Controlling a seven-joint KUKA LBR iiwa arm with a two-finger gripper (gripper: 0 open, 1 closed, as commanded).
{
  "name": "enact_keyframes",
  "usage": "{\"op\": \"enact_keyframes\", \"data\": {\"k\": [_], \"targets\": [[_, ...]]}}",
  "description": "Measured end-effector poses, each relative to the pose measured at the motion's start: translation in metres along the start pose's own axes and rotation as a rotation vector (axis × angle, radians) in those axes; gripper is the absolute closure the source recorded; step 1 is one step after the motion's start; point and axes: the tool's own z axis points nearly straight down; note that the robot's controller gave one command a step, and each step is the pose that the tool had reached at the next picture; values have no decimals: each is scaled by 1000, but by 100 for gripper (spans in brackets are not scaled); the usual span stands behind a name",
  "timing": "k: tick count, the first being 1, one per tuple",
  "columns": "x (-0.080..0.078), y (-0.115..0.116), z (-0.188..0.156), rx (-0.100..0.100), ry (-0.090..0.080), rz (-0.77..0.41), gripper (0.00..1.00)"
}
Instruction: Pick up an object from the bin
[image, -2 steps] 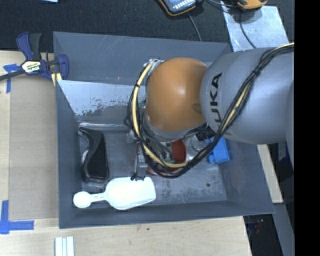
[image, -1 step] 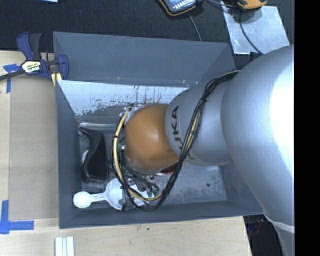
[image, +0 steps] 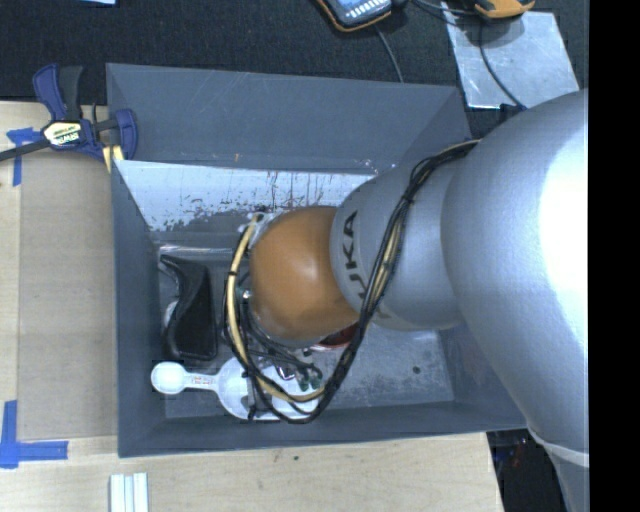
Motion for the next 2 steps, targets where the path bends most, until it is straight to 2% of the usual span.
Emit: {"op": "enact_keyframes", "data": {"k": [1,2], "targets": [[1,1,16,3,6,34,0],[5,-5,14,1,-3,-55,0]]}}
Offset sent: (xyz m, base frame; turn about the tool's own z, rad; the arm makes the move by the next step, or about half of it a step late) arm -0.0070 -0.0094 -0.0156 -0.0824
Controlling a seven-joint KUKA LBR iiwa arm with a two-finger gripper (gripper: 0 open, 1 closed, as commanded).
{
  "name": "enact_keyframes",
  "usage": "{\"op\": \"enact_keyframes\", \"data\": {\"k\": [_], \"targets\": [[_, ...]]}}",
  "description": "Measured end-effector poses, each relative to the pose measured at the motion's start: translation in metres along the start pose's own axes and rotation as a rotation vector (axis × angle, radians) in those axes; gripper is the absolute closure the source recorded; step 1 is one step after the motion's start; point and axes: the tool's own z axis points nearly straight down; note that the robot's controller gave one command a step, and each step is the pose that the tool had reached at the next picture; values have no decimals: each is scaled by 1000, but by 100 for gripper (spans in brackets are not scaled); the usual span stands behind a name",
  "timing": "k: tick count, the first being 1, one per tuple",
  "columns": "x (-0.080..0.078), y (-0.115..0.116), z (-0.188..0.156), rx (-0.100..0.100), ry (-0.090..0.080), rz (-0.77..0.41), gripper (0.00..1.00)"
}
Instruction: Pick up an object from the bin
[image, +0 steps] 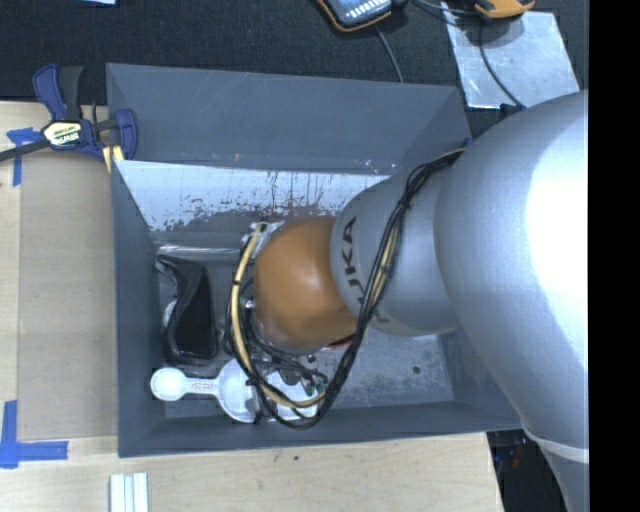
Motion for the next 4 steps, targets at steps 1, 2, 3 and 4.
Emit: {"op": "enact_keyframes", "data": {"k": [1,2,3,4], "targets": [[-7,5,0,1,1,86,100],[-7,5,0,1,1,87,100],[-5,5,-22,1,6,87,100],[-6,4,-55,1,6,88,100]]}}
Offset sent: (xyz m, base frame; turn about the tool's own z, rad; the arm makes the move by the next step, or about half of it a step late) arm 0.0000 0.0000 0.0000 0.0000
